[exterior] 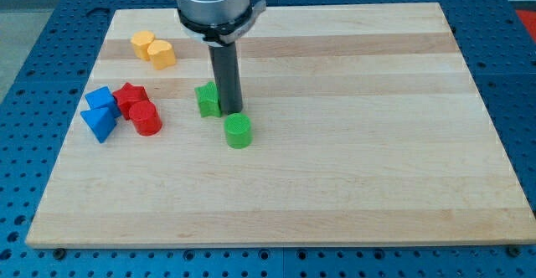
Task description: Push green star and green circle towards center left
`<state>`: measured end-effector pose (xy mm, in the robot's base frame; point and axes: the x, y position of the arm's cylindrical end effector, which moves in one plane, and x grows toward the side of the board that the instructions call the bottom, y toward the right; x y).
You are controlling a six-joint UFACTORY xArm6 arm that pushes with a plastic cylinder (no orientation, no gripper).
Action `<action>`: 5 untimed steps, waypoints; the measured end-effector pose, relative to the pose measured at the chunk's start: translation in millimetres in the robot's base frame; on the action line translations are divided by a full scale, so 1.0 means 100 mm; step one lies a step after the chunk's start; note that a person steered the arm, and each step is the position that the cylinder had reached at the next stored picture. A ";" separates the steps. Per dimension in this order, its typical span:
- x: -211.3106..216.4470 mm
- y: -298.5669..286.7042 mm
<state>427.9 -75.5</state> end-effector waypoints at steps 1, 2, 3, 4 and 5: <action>0.00 -0.02; -0.08 0.10; 0.02 0.68; 0.37 0.94; 0.87 0.93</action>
<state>514.8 17.9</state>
